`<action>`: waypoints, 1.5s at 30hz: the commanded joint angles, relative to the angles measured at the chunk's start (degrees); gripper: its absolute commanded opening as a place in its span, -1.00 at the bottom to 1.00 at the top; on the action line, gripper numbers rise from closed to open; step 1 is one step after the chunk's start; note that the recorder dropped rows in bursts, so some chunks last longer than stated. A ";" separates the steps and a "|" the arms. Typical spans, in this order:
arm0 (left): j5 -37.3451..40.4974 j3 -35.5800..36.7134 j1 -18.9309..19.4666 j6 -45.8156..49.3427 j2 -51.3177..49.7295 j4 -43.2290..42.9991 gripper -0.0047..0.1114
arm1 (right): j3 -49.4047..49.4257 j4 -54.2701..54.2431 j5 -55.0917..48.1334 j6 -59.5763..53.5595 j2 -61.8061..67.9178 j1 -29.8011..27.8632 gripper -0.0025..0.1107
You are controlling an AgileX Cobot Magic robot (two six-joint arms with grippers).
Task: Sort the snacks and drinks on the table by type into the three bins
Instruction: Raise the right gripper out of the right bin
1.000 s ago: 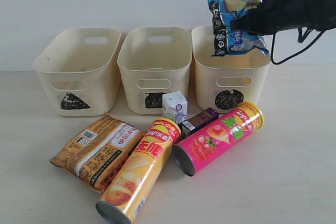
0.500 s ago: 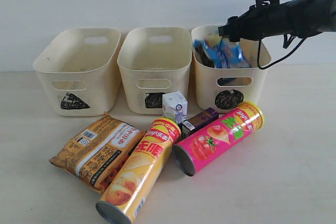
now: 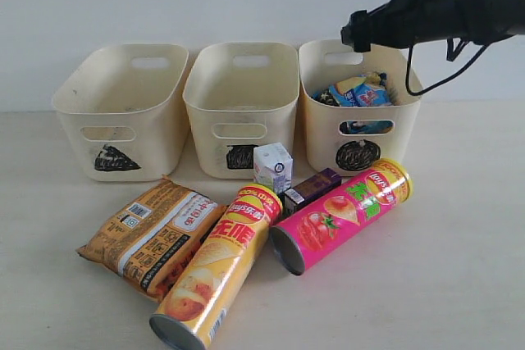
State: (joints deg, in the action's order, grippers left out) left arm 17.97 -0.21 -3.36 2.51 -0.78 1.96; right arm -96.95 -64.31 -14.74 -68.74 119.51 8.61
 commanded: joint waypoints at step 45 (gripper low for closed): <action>-0.39 0.21 0.17 0.08 0.43 0.43 -0.84 | 41.10 51.78 14.74 53.94 -36.65 21.14 -0.96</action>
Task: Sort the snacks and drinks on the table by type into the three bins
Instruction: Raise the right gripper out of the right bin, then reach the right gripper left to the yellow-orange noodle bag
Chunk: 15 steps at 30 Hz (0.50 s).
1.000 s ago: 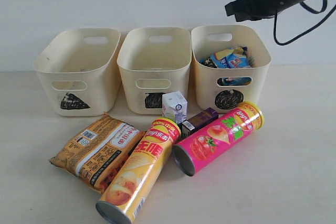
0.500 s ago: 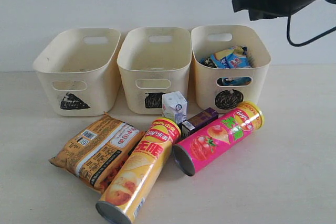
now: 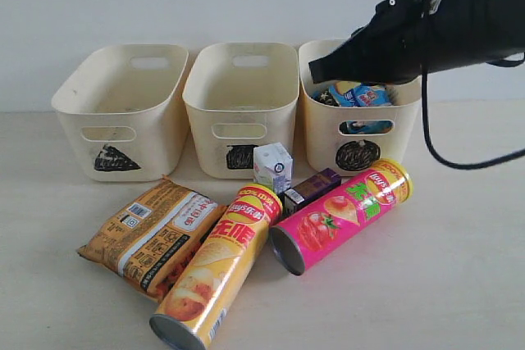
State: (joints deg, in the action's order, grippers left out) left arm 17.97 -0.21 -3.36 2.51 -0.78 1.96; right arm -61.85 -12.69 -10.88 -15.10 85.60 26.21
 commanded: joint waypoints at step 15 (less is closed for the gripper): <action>-0.39 0.21 0.17 0.08 0.43 0.43 -0.84 | 26.48 -2.85 48.47 -7.07 -3.07 21.99 -0.96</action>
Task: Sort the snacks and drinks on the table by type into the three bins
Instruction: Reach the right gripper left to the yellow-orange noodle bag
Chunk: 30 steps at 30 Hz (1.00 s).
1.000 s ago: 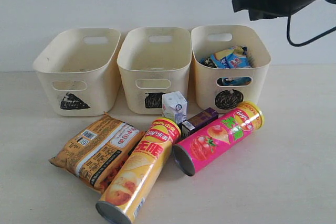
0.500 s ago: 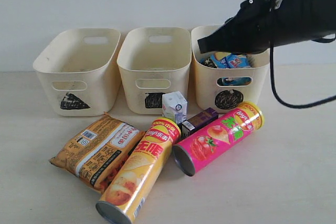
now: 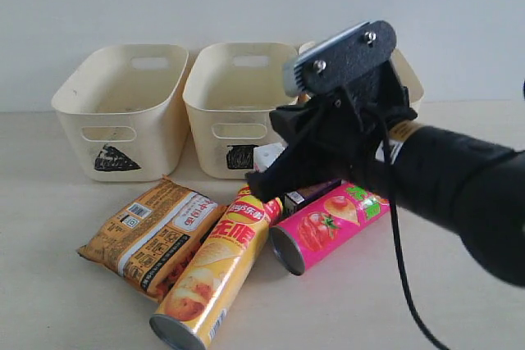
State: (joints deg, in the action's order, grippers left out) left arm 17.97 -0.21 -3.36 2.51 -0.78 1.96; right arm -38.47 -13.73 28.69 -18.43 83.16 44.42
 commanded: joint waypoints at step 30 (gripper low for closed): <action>-0.39 0.21 0.17 0.08 0.43 0.43 -0.84 | -22.65 -72.07 -3.62 -95.84 19.43 22.19 -0.96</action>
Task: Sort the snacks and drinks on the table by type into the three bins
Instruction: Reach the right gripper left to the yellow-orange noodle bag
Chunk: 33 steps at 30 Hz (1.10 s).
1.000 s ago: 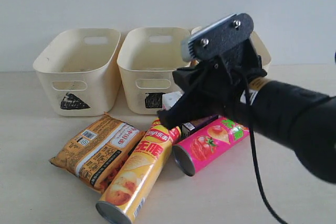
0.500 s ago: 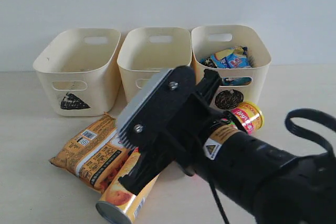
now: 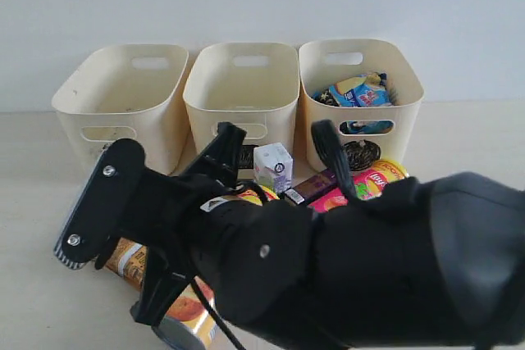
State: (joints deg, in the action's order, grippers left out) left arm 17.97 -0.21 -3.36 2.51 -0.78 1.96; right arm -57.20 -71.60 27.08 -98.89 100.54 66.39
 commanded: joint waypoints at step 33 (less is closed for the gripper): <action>-0.39 0.21 0.17 0.08 0.43 0.43 -0.84 | -18.92 -20.88 -1.53 -21.55 23.57 0.36 0.57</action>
State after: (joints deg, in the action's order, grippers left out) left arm 17.97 -0.21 -3.36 2.51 -0.78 1.96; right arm -75.78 -93.25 24.85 -120.80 123.58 66.74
